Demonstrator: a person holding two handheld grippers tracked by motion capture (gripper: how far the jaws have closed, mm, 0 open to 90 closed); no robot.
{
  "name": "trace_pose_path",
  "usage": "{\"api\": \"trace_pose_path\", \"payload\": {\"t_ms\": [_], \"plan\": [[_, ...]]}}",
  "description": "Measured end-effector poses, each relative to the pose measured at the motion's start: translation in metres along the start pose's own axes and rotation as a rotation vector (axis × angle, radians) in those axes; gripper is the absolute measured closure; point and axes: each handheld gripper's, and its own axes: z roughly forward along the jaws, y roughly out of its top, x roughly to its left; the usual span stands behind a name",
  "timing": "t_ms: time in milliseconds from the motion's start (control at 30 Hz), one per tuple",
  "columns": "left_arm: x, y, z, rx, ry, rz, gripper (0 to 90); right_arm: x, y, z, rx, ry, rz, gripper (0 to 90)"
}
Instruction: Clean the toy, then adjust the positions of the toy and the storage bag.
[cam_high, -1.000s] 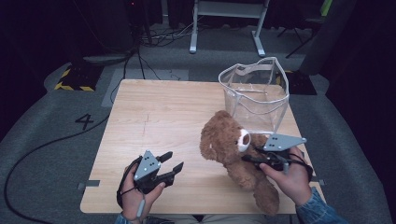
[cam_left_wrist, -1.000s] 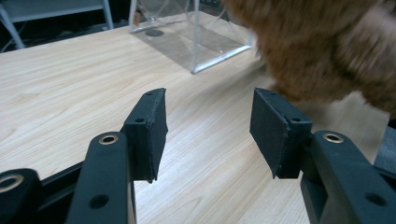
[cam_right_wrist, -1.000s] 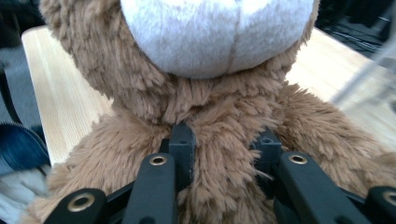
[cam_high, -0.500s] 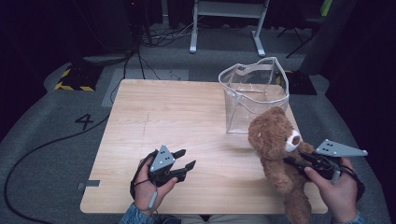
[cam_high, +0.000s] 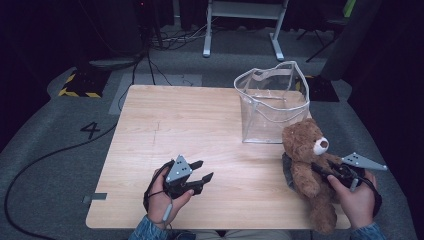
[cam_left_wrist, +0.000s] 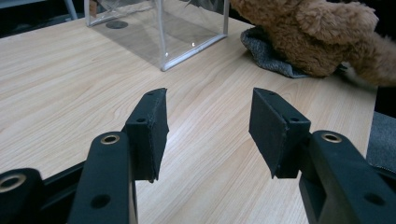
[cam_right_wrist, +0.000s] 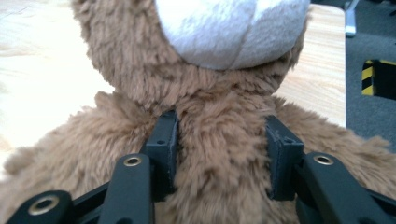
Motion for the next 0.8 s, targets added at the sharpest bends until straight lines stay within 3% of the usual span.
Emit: {"api": "trace_pose_path", "payload": {"t_ms": [200,367,433,600,667,733,800], "plan": [[0.001,-0.002,-0.001,0.004,0.01,-0.004,46.0,-0.005,-0.004,0.013,-0.034,0.02,0.068,45.7],[0.001,-0.003,0.002,0.015,0.007,-0.007,44.8,-0.004,0.003,0.016,-0.04,0.008,0.051,34.5],[0.001,-0.003,0.004,0.023,0.01,-0.002,42.6,-0.003,0.005,0.016,-0.049,0.004,0.015,31.9],[0.005,-0.001,0.019,0.048,0.022,-0.01,35.5,-0.002,0.004,0.021,-0.053,0.009,0.019,31.3],[0.008,0.0,0.029,0.062,0.023,-0.014,33.2,-0.003,0.001,0.022,-0.049,0.012,0.016,32.4],[0.011,0.001,0.039,0.077,0.023,-0.023,31.8,-0.002,0.0,0.021,-0.047,0.013,0.044,33.7],[0.015,0.004,0.049,0.094,0.033,-0.021,31.6,-0.002,0.0,0.021,-0.043,-0.001,0.033,33.7]]}}
